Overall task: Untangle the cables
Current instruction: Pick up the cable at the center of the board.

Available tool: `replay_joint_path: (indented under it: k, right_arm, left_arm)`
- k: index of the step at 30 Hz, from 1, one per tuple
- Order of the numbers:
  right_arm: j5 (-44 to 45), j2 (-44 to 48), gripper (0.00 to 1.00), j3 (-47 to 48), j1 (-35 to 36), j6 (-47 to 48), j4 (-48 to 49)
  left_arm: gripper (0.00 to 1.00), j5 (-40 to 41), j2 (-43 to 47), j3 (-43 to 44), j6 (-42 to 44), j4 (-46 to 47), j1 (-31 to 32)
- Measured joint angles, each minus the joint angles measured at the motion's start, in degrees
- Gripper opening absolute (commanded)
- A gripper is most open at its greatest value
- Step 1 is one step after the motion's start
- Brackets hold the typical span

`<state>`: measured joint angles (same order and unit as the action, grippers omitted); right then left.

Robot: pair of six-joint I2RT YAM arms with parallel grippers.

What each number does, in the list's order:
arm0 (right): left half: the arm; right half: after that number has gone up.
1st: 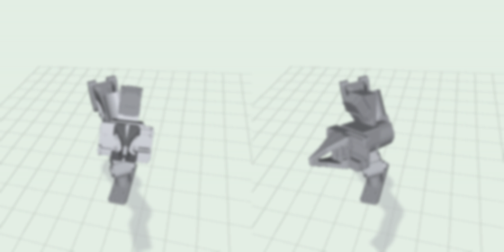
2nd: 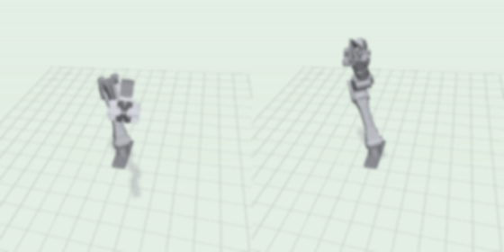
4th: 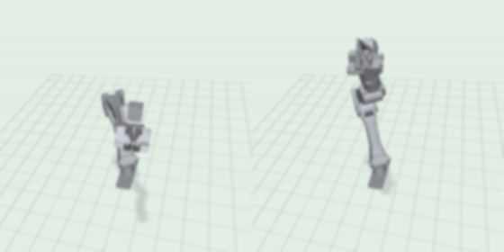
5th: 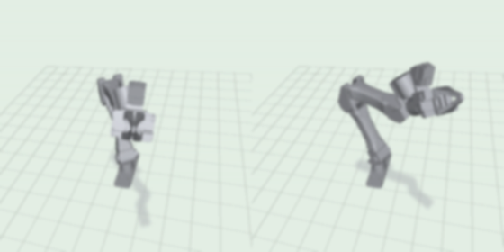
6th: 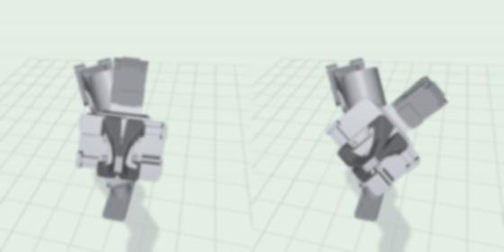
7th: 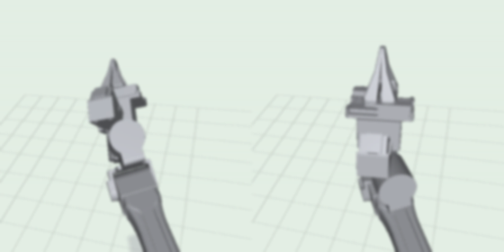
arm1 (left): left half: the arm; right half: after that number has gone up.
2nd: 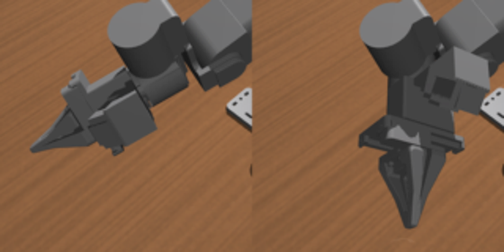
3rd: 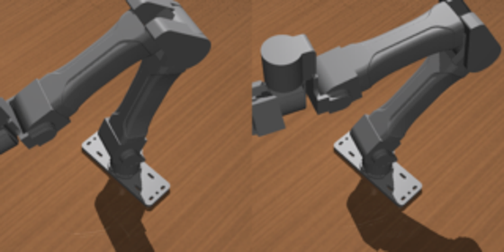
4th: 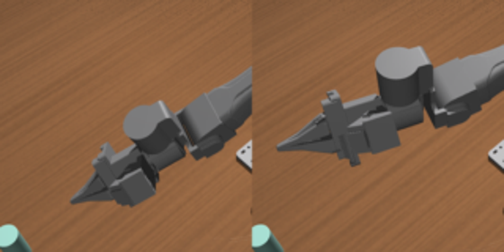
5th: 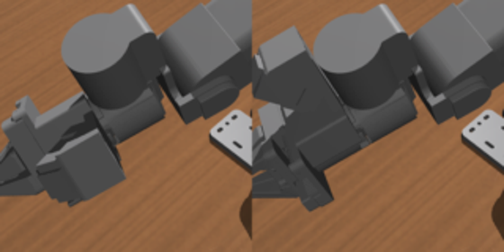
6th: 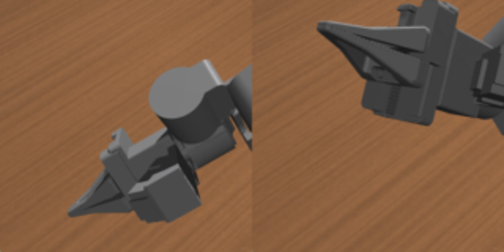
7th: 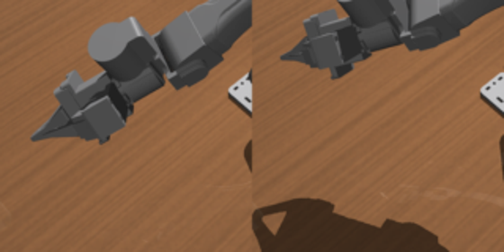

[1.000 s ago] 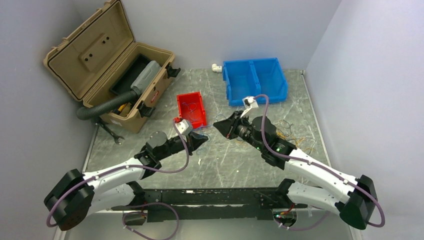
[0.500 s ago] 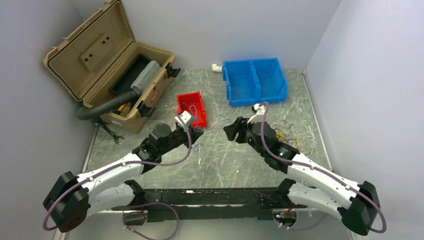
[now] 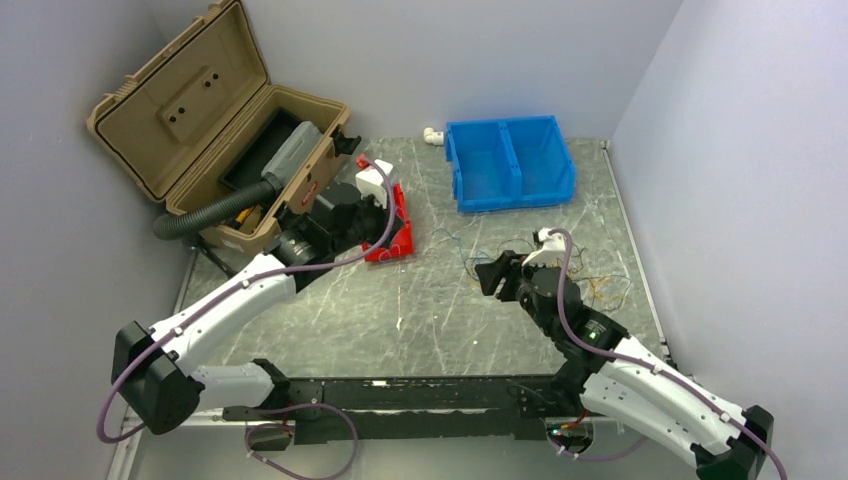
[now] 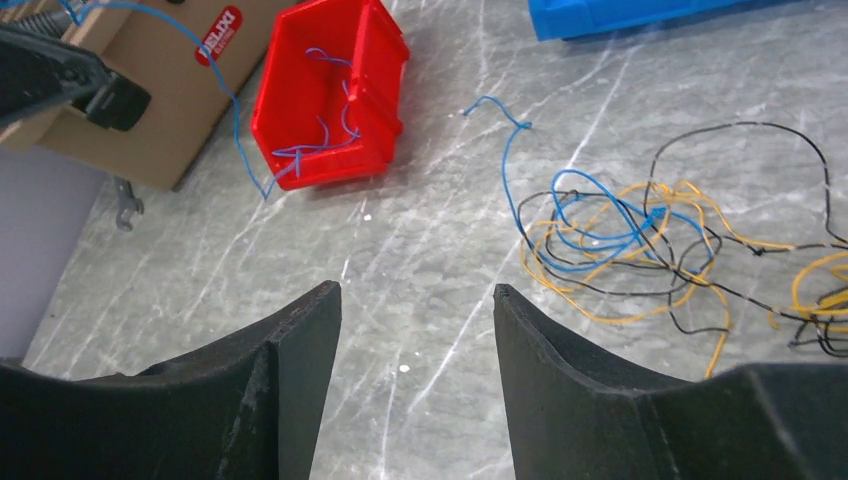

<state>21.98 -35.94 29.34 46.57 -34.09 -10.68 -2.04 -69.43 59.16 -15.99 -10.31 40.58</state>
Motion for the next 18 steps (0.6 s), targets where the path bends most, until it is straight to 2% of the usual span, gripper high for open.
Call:
replay_joint_path:
  k: [7,12,18]
  right_arm:
    - [0.52,4.59,0.60,-2.62,-0.02,0.13,-2.43]
    - [0.70,4.94,0.60,-2.40,-0.02,0.92,-3.74]
    - [0.72,6.64,0.59,-1.70,-0.02,1.36,-5.42]
  left_arm:
    - [0.00,2.56,-1.86,4.28,0.04,-5.57,-3.54]
    - [0.00,4.96,-7.93,12.96,0.96,-6.60,-5.03]
    - [0.00,5.66,-16.65,17.84,1.75,-6.32,-7.06]
